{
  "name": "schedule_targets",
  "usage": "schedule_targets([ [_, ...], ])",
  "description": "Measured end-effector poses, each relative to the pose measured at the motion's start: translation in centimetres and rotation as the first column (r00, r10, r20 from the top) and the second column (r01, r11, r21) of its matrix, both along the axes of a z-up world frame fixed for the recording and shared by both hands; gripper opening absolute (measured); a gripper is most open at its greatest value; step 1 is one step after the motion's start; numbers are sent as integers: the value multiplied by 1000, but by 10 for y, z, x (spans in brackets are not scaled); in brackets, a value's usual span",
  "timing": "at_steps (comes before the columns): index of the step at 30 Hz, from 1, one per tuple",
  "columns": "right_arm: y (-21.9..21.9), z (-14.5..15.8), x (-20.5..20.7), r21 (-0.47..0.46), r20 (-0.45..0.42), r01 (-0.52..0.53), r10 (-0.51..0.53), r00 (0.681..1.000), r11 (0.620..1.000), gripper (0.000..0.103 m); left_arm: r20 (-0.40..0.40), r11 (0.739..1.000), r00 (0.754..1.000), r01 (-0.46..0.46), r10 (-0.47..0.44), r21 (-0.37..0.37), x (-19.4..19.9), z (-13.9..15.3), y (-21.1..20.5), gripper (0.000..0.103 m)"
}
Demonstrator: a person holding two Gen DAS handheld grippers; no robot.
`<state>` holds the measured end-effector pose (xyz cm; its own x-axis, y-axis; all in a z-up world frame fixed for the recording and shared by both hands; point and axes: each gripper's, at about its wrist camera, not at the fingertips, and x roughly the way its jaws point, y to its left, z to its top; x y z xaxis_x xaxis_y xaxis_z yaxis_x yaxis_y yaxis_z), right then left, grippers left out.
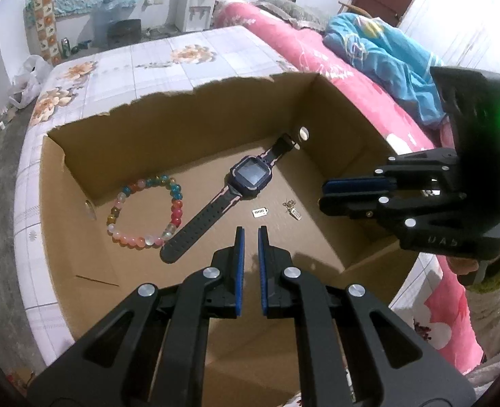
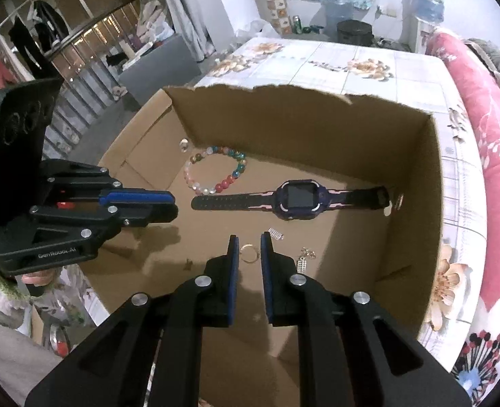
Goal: Organize jewelry
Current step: 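Carry both charms over the box and open both tools to release them, then withdraw both tools from the box back over the table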
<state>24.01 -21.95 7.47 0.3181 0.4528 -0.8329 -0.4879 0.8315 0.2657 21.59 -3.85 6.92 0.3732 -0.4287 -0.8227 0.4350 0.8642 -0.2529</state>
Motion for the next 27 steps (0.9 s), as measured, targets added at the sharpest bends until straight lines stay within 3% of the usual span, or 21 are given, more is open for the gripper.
schedule_targets([
  [3,-4,3,0,22,0,7,-7,1000,1000,34,11,1000,1000,3,-3,-16,-3,3,2,11],
  [4,-3,3,0,22,-1,8,-8,1000,1000,35,14,1000,1000,1,-1,-19,-4,5,3,16],
  [9,-2,9,0,28,5,20,-21,1000,999,36,28,999,1000,-10,11,-31,-8,8,8,17],
  [13,-12,23,-10,88,43,35,-39,998,995,36,97,999,995,-18,22,-50,-20,23,15,17],
  [17,-32,40,-40,188,100,57,-77,992,981,36,206,997,978,-14,30,-78,-51,44,27,18],
  [22,-58,48,-103,327,183,40,-104,978,944,36,330,992,944,13,29,-124,-112,56,47,29],
  [27,-61,20,-161,400,181,23,-104,978,916,36,342,986,940,59,-2,-157,-168,36,57,34],
])
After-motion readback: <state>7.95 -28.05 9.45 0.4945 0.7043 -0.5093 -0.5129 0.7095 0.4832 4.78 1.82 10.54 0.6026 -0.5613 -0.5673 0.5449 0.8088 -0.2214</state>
